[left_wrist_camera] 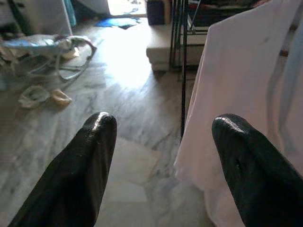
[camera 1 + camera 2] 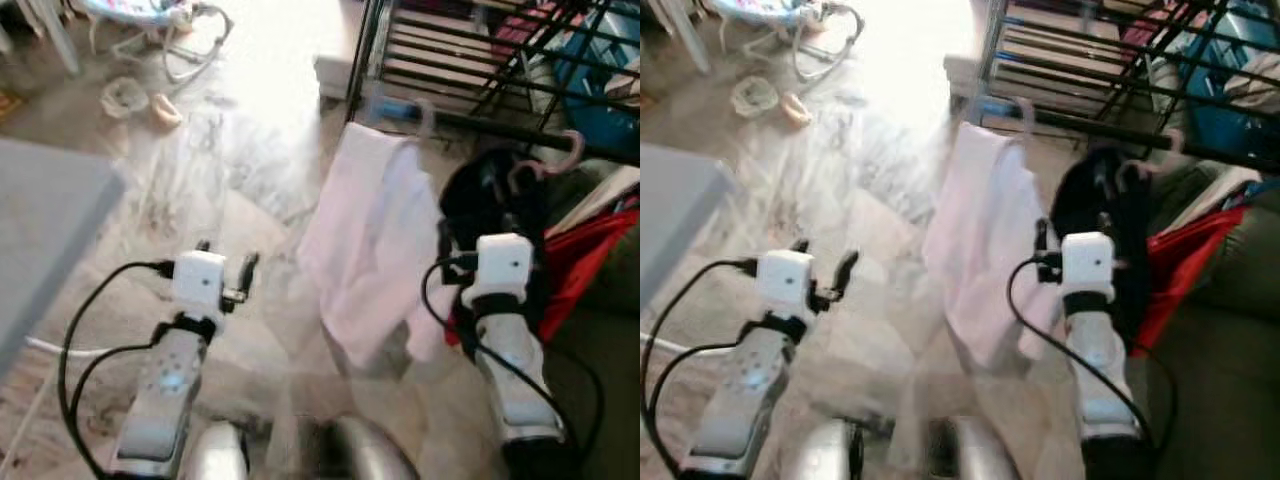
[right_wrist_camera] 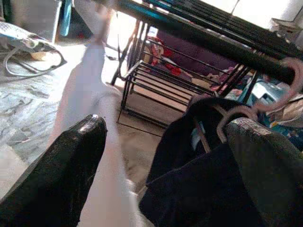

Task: Hang hanger

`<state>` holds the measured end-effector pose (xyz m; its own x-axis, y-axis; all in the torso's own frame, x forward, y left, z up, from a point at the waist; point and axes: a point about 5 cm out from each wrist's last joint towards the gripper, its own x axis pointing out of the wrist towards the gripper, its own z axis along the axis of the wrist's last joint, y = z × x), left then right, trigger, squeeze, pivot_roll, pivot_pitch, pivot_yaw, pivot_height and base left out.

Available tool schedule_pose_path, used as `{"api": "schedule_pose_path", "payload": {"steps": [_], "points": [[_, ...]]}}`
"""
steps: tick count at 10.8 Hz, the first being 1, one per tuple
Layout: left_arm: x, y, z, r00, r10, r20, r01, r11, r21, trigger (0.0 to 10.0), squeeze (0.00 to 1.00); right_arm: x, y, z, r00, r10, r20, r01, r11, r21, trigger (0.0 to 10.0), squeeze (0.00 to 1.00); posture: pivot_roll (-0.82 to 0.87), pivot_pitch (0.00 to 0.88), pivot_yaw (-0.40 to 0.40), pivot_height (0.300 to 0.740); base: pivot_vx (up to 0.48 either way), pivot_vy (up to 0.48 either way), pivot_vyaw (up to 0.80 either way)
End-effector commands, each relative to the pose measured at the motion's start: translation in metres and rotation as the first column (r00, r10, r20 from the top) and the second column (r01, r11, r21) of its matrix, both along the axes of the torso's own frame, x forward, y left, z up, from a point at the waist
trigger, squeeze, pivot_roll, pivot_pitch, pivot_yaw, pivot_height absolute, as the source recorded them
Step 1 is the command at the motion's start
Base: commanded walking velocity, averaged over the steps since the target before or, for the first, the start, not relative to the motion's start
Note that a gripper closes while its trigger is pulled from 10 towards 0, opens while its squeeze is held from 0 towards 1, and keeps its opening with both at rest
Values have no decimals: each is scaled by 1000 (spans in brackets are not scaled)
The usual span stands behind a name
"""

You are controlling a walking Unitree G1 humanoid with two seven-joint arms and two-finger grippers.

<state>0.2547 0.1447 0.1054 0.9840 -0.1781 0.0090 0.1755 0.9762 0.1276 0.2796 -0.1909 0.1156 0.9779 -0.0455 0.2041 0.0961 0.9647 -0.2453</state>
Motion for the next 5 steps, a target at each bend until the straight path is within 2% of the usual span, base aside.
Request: {"api": "schedule_pose_path", "payload": {"steps": [1,3,5], "points": [[-1,-7,0,1000,-14,-11,14,1000,1,10000,0,-4,-7,-4,999,-33,-13,33,999,0,10000,1000,34,249,-75,740,0,0,0],[0,-5,8,1000,-20,18,19,999,51,10000,0,-8,-13,-9,996,-87,-18,88,996,22,10000,1000,50,260,-11,740,0,0,0],[2,-6,10,999,-38,4,38,998,54,10000,0,-13,-12,-12,990,-139,-13,140,989,52,10000,1000,34,268,36,740,0,0,0]]}}
